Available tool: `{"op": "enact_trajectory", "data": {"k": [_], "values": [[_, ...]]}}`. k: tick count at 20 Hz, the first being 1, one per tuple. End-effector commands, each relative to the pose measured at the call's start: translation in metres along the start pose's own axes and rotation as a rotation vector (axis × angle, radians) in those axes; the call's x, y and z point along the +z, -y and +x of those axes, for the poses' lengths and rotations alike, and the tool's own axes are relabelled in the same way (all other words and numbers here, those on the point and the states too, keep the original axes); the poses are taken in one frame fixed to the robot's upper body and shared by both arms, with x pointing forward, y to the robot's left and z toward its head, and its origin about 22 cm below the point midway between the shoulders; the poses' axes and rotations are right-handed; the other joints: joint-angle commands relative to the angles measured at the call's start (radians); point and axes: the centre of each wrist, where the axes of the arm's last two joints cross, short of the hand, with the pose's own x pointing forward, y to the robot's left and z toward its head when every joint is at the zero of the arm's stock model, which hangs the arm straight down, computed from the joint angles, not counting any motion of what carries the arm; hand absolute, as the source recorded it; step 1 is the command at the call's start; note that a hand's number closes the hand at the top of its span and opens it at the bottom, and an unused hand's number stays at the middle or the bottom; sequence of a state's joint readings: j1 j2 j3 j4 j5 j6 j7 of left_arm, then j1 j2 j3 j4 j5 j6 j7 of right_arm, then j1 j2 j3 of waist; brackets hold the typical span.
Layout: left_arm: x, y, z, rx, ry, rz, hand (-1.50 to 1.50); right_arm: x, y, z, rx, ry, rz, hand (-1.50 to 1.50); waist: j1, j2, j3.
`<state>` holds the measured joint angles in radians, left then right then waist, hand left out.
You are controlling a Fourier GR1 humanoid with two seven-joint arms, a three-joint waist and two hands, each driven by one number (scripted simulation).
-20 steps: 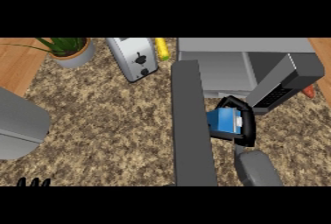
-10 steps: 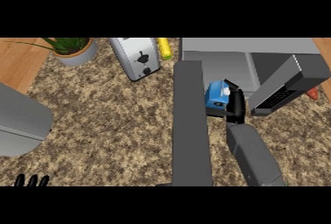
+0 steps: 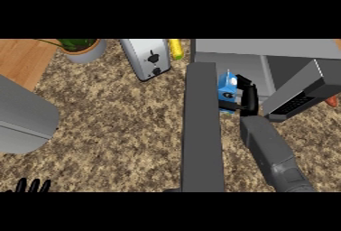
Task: Pick up the milk, place it into the microwave and close the microwave
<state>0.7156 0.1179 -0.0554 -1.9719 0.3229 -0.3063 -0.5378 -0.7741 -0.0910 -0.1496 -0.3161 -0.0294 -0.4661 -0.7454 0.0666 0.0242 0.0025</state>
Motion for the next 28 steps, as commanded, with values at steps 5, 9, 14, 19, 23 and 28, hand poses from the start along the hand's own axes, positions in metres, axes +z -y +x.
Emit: {"op": "enact_trajectory", "data": {"k": [5,9,14,19,23,28], "values": [[-0.004,-0.008,-0.008,0.018,-0.011,-0.025,-1.5,-0.025,0.015,0.009,0.145,0.024,-0.016,1.5,0.031,0.015,0.001],[0.001,-0.008,-0.004,0.028,0.006,-0.038,-1.5,-0.022,0.026,0.0,0.226,0.095,-0.061,1.5,0.05,0.019,0.002],[-0.001,-0.001,-0.011,0.023,-0.013,-0.038,-1.5,-0.032,0.031,0.007,0.28,0.154,-0.069,1.5,0.054,0.026,0.004],[-0.007,0.003,-0.011,0.017,0.008,-0.04,-1.5,-0.049,0.024,0.027,0.171,0.184,-0.147,1.5,0.06,0.027,0.005],[-0.01,-0.009,-0.007,0.013,-0.028,-0.061,-1.5,-0.059,0.035,0.032,0.271,0.235,-0.198,1.5,0.077,0.042,0.005],[-0.019,-0.004,-0.012,0.018,-0.02,-0.08,-1.5,-0.064,0.037,0.036,0.382,0.227,-0.312,1.5,0.073,0.044,0.004]]}}
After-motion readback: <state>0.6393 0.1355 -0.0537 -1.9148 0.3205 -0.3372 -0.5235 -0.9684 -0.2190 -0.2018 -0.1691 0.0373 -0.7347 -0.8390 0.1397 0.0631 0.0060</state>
